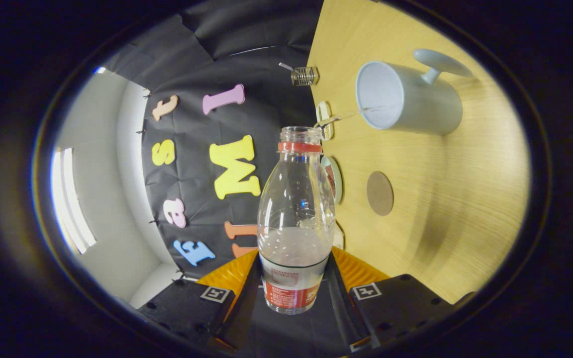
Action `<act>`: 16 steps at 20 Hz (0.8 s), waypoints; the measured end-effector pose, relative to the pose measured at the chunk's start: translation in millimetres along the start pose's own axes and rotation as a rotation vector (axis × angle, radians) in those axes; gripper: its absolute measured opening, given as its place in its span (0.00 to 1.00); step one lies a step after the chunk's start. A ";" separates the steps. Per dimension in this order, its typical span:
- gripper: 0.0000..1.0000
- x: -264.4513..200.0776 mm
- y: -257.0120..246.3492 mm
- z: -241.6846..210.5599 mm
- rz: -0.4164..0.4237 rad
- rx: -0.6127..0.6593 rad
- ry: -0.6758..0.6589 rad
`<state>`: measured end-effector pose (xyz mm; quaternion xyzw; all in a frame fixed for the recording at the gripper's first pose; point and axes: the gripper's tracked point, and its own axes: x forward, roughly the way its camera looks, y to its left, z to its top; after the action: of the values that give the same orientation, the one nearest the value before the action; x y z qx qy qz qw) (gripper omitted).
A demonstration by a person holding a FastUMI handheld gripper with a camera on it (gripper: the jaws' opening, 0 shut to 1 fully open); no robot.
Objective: Take the bottle from table, then pour the juice into the cup, finally place the bottle on the coaster
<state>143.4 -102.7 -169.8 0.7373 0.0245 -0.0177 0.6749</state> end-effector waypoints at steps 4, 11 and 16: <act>0.74 0.3 6.2 3.7 0.011 0.025 -0.008; 0.74 0.1 11.8 3.9 0.009 0.042 -0.008; 0.74 3.8 19.4 3.0 0.018 0.066 -0.005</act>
<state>148.4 -107.4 -150.9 0.7593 0.0156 -0.0143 0.6505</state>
